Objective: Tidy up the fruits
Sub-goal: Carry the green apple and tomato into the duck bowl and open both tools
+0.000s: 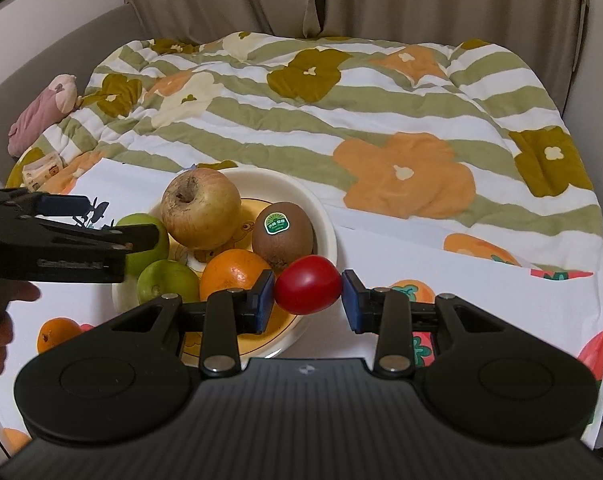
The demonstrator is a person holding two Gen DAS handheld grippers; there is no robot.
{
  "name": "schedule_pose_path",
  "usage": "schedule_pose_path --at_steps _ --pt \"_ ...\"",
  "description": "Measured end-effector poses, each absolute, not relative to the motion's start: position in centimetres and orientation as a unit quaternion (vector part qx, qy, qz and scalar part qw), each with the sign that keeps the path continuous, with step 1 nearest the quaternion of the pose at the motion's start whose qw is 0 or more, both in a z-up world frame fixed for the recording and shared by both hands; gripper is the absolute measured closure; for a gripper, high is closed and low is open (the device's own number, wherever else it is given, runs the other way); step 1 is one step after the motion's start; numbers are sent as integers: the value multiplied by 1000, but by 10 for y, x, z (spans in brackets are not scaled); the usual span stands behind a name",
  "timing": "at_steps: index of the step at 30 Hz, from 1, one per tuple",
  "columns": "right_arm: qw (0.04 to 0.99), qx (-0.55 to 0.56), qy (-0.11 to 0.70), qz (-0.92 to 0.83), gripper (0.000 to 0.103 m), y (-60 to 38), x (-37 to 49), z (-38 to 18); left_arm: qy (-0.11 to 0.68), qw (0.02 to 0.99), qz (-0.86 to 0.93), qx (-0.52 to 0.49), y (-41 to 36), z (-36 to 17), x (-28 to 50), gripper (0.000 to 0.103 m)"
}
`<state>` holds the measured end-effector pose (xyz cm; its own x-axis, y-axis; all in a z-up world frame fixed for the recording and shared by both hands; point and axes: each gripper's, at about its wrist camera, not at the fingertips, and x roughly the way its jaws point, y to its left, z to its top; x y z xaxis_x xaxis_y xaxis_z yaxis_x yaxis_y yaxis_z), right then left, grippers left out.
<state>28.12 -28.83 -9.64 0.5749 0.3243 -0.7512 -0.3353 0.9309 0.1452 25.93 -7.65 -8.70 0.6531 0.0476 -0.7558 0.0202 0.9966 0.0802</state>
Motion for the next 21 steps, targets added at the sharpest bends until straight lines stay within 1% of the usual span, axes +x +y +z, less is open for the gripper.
schedule_pose_path --at_steps 9,18,20,21 --pt "885 -36 419 199 52 -280 291 -100 418 908 9 36 -73 -75 229 6" --pt "877 -37 433 204 52 -268 309 -114 422 906 14 46 -68 -78 216 6" --pt "878 -38 432 204 50 -266 310 -114 423 905 15 47 -66 -79 215 6" --pt "878 -39 432 202 47 -266 310 -114 423 905 15 47 -65 -80 214 6"
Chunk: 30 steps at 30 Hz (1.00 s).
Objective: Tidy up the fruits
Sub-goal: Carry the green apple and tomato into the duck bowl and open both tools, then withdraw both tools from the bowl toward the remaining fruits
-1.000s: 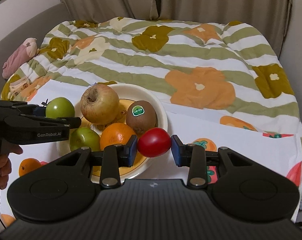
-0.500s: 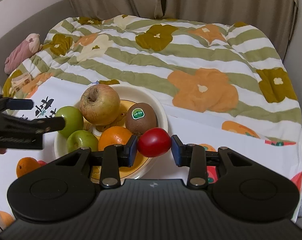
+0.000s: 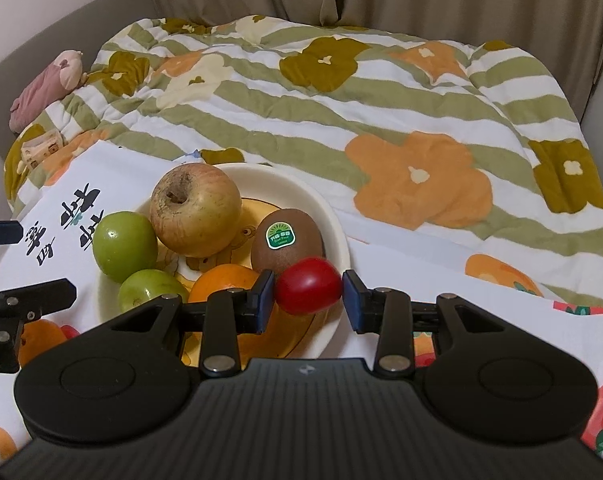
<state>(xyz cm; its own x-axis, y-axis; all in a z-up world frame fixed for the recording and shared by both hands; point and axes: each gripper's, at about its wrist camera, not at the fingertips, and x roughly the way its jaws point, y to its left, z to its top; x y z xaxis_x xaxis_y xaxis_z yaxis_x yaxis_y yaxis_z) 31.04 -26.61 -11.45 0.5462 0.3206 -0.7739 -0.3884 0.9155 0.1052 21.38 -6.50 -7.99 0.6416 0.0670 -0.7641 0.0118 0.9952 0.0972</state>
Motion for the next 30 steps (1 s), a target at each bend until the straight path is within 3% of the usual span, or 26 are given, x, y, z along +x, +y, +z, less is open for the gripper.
schedule_pose_path --at_steps 4,5,22,30 --pt "885 -43 424 188 12 -268 310 -113 423 905 15 45 -63 -81 211 6" --pt "886 -36 422 187 8 -270 308 -113 423 905 14 45 -63 -81 210 6" --pt "889 -11 424 174 8 -279 282 -89 402 914 38 51 -55 -56 180 6" --pt "911 -1 391 133 0 -286 240 -54 371 927 36 39 -43 -30 148 5"
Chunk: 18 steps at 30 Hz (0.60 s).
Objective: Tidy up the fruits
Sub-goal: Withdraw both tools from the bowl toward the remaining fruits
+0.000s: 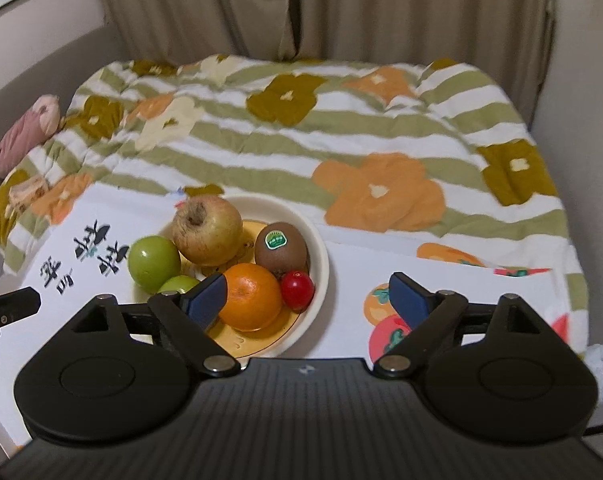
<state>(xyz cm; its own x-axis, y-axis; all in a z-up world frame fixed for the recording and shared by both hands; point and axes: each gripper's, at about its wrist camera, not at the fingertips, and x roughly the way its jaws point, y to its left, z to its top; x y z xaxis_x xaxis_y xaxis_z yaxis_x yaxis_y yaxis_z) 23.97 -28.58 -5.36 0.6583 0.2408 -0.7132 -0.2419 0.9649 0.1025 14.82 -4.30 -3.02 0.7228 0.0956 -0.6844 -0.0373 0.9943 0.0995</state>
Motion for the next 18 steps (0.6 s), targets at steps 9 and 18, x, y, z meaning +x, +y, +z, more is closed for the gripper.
schedule_pose_path --at_steps 9,18 --pt "930 25 356 83 0 -286 170 -14 323 944 -5 62 -35 -6 100 0" --pt "933 26 354 49 0 -265 111 -8 309 945 -62 84 -22 -8 68 0"
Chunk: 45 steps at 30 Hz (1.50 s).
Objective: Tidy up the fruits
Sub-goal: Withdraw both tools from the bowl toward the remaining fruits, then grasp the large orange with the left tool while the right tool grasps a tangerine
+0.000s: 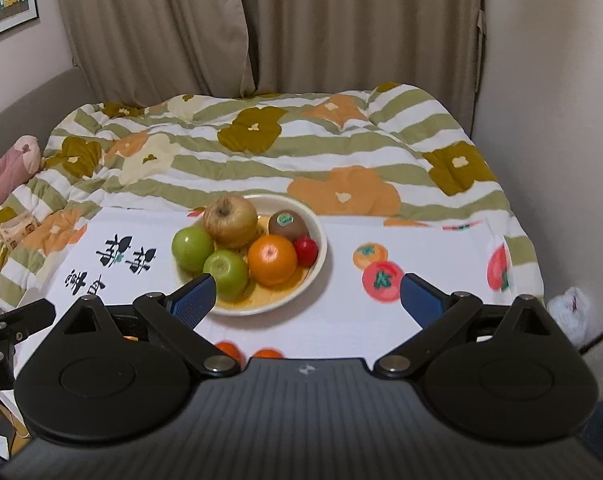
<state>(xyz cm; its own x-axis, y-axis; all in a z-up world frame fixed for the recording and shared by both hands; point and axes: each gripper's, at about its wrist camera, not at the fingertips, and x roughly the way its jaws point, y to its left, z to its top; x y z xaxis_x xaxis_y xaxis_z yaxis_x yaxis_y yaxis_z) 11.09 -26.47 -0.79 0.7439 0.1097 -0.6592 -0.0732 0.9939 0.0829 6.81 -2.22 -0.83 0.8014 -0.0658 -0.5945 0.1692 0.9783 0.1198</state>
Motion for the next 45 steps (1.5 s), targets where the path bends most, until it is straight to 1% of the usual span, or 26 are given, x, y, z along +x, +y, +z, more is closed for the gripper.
schedule_pose_path --at_steps 8,18,21,23,27,32,33,36,39,41,42,45 --pt "932 41 359 32 0 -243 80 -27 305 941 -109 101 -9 -27 64 0" --pt "928 47 370 8 0 -215 68 -85 308 932 -147 122 5 -77 78 1" --pt "925 45 377 6 1 -211 70 -103 317 928 -150 128 6 -93 84 5" --pt "922 46 384 6 7 -209 73 -114 325 924 -151 130 7 -102 89 8" --pt "918 45 394 3 10 -207 78 -129 340 918 -155 131 8 -117 100 12" --pt "912 52 406 4 20 -209 84 -142 357 910 -160 134 3 -130 115 21" --pt "912 52 408 5 20 -209 86 -143 361 909 -162 134 2 -132 118 24" --pt "911 50 409 3 21 -208 89 -146 366 906 -168 131 -1 -136 125 24" --pt "910 45 411 6 25 -206 93 -148 382 899 -169 133 -5 -143 131 26" --pt "910 41 412 8 26 -205 96 -149 386 897 -171 131 -6 -145 132 30" --pt "910 40 412 9 27 -204 98 -149 388 896 -174 129 -6 -145 132 35" --pt "911 37 411 13 29 -203 103 -150 389 896 -173 128 -7 -145 132 35"
